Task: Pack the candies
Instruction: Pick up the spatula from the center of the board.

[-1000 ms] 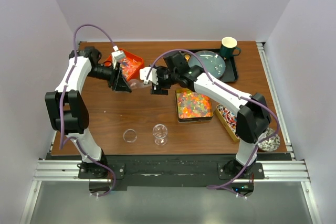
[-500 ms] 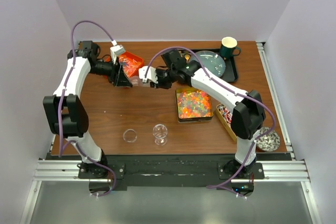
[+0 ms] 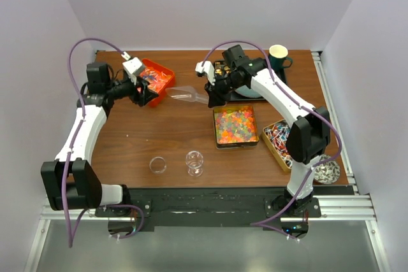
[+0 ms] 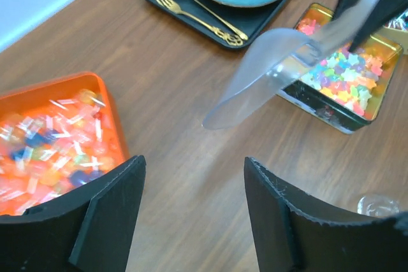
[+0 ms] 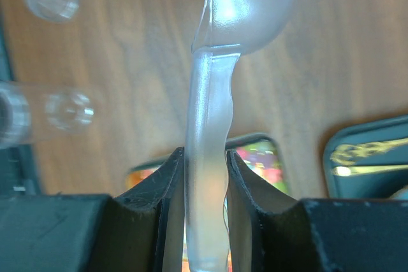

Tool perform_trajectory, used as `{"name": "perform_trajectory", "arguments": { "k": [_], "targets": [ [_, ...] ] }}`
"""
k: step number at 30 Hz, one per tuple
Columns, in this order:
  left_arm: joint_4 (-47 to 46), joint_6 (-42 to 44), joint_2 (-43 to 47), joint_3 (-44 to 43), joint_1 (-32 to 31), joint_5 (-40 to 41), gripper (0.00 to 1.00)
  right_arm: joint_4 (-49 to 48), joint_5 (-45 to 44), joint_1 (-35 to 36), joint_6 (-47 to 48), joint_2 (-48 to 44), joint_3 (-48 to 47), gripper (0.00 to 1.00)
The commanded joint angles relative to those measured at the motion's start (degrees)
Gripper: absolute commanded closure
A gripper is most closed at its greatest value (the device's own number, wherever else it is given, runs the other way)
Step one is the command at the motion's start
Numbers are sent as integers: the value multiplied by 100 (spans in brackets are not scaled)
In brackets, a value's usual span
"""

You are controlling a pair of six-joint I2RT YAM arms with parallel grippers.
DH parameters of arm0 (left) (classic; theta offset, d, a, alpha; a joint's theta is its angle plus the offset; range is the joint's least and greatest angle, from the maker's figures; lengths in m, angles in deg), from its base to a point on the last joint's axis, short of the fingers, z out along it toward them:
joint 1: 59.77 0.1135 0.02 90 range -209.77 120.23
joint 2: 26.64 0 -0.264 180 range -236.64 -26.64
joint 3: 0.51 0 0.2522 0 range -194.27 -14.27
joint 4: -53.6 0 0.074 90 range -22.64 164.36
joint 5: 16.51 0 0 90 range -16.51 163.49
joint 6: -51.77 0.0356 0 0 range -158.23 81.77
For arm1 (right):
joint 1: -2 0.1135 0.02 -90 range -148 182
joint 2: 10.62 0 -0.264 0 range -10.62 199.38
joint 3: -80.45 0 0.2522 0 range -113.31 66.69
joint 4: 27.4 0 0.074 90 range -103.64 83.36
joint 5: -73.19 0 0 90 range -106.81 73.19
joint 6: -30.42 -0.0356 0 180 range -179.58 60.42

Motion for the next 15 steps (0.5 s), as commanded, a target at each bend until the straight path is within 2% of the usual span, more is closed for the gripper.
{"name": "perform_trajectory", "arguments": {
  "k": [1,10,15],
  "targets": [
    [-2077,-1435,93,615,21,-269,33,16,648,122,-788,-365,93,100],
    [-2775,-2288,-443,660,21,-822,44,173,586,123,-639,-383,-20,100],
    [-2706,-2317,-663,590,21,-1052,47,156,586,123,-665,-365,-99,100]
  ]
}}
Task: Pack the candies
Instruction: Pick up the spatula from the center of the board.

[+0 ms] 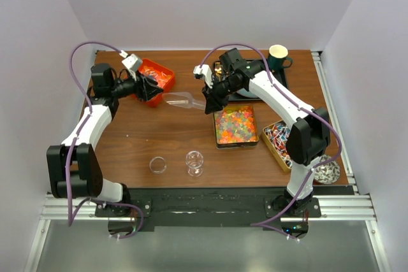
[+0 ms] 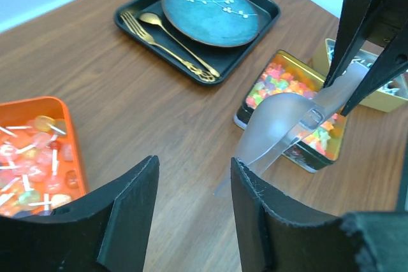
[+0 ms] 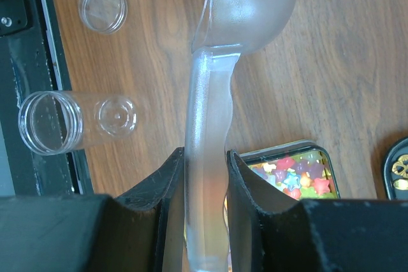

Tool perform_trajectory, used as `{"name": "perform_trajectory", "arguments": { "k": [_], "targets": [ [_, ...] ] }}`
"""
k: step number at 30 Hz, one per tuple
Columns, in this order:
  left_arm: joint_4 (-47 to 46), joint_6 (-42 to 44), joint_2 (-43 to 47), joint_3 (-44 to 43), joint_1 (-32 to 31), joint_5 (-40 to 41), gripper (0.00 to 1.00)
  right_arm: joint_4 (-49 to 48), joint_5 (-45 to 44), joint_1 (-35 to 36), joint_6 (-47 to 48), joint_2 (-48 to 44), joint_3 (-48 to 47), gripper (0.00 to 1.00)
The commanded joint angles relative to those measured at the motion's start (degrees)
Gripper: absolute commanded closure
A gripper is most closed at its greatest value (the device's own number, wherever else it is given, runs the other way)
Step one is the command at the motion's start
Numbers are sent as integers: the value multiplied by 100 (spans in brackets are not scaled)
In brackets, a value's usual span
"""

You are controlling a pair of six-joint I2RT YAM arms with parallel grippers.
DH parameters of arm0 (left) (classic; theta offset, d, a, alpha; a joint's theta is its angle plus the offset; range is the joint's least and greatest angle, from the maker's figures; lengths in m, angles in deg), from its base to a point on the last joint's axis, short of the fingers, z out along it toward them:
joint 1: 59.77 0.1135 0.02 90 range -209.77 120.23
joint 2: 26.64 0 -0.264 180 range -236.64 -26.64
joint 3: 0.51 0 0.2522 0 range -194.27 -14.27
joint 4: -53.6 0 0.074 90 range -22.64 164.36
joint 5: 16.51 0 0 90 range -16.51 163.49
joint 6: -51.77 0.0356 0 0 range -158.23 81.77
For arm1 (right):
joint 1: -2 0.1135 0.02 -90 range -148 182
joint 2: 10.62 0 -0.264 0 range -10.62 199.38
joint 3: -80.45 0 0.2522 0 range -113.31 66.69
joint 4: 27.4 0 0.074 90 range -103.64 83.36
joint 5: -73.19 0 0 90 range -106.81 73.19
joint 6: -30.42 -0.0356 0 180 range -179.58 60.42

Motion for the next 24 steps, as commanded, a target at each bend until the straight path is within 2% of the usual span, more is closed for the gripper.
{"name": "perform_trajectory", "arguments": {
  "k": [1,6,12,20,24],
  "targets": [
    [-304,-240,-123,-88,21,-518,47,12,195,-6,-77,-302,-248,100],
    [547,408,-361,-325,21,-932,48,20,239,-15,-69,-276,-301,100],
    [1023,744,-615,-501,12,-1257,51,82,257,-7,28,-206,-432,100],
    [901,622,-774,-580,-49,-1398,55,117,344,-7,81,-109,-529,100],
    [377,175,-862,-580,-190,-1504,58,126,371,11,98,23,-669,100]
  ]
}}
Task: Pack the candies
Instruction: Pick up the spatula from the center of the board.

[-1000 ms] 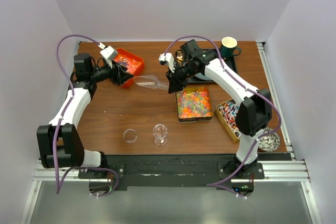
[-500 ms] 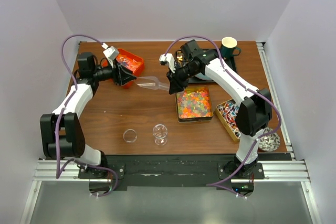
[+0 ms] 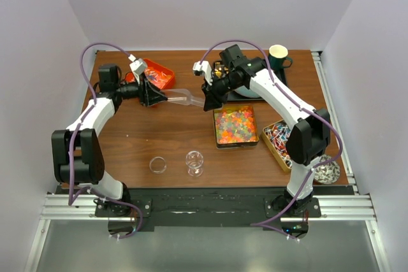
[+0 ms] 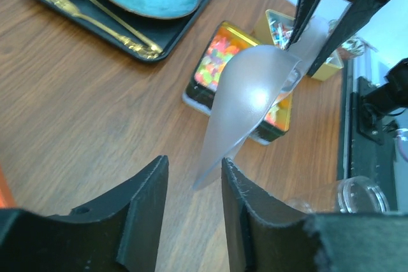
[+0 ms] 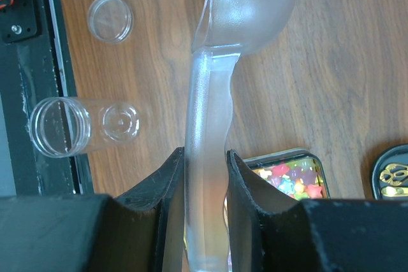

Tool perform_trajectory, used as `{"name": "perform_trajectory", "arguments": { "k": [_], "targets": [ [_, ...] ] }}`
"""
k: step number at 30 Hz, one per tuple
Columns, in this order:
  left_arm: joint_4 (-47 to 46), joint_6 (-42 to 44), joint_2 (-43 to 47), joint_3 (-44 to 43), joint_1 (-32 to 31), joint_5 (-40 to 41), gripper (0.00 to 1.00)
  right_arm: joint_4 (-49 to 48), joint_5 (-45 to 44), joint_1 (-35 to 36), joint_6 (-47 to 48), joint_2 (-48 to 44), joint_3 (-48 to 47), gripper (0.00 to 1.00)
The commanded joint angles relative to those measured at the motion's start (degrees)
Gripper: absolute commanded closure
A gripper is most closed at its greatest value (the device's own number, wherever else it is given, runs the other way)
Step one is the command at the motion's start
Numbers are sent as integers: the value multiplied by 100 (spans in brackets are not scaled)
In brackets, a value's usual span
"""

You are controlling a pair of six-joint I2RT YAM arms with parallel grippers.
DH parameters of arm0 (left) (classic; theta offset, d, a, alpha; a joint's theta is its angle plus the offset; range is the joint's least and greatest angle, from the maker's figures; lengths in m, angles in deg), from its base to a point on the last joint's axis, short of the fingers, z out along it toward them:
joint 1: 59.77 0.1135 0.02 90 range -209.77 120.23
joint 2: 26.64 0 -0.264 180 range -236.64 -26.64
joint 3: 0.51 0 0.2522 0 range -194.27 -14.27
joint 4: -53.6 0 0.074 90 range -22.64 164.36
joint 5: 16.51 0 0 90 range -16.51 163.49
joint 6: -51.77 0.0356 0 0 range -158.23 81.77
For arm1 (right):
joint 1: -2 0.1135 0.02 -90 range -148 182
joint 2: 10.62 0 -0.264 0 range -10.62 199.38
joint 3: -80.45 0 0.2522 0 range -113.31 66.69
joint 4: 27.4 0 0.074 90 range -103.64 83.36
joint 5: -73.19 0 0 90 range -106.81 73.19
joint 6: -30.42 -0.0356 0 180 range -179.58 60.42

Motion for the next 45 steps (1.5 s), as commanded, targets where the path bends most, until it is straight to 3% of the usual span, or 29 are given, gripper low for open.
{"name": "perform_trajectory", "arguments": {
  "k": [1,8,13,19,20,21,22,24,27,36,39,45],
  "targets": [
    [-614,-404,-110,-217,-170,-319,59,21,266,37,31,34,-392,100],
    [-798,-597,-216,-262,-424,-398,63,3,266,178,-31,227,-515,100],
    [-1299,-1273,-242,-200,-434,-459,66,21,310,169,-75,263,-481,100],
    [-1686,-1932,-400,-182,-434,-600,84,38,223,178,-84,298,-454,100],
    [-1817,-2055,-417,-174,-434,-609,90,47,152,169,-66,289,-454,96],
    [-1906,-2187,-452,-165,-434,-609,94,47,-5,169,-66,254,-437,78],
    [-1967,-2415,-462,-165,-434,-609,99,91,-102,169,-49,141,-419,69],
    [-1986,-2531,-479,-191,-426,-452,100,126,-295,143,74,0,-419,54],
    [-1828,-2601,-409,-191,-426,-188,100,48,-577,47,162,-378,-366,44],
    [-1424,-2856,-312,-24,-417,602,100,-725,-973,2,92,-1248,468,39],
    [-1546,-3400,-260,81,-364,1042,100,-1480,-912,37,74,-1590,1109,37],
    [-1967,-4490,-391,134,-338,1447,100,-3412,-1622,661,689,-2004,2305,36]
  ]
}}
